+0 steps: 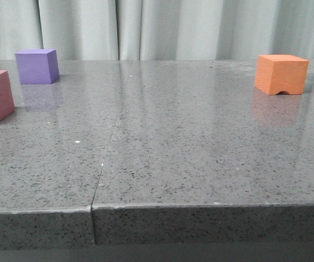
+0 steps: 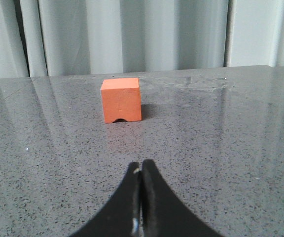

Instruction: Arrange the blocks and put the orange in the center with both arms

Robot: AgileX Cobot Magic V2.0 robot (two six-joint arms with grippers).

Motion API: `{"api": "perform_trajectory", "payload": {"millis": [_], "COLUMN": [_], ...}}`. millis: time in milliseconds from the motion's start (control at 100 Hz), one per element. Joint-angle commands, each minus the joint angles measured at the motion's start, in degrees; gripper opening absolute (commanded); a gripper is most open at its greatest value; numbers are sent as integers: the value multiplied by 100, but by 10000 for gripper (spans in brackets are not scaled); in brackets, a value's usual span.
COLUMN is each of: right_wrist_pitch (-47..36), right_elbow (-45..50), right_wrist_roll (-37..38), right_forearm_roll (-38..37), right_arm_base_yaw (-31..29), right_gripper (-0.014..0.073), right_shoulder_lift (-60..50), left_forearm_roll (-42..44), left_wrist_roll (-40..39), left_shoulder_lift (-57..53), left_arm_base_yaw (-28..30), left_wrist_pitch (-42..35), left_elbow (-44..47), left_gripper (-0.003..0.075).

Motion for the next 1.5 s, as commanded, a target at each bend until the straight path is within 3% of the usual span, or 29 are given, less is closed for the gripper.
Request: {"api": "perform_trajectory", "payload": {"millis": [0, 810, 910, 1220, 1490], "right_wrist_pitch": [-478, -630, -614, 884, 2029], "right_elbow": [-100, -100, -156, -1277, -2402], "right_wrist_roll": [-22, -17, 18, 18, 18], "right_forearm_roll": [-41, -35, 273, 461, 461], "right_arm_base_yaw": [-4, -4, 1, 1, 1], "right_gripper": [-69, -69, -69, -68, -68], "right_shoulder_lift": [-130, -130, -130, 201, 1216], "left_forearm_roll": [-45, -45, -45, -45, -45], "left_wrist_roll": [-10, -10, -10, -10, -10], "left_shoulder_lift": [-154, -154, -154, -154, -154], "left_arm_base_yaw": [-13, -13, -13, -13, -13], "left_wrist_pitch": [-503, -503, -503, -503, -503], "left_elbow": [228, 228, 228, 228, 228], "left_gripper": [-20, -20, -20, -20, -20]}}
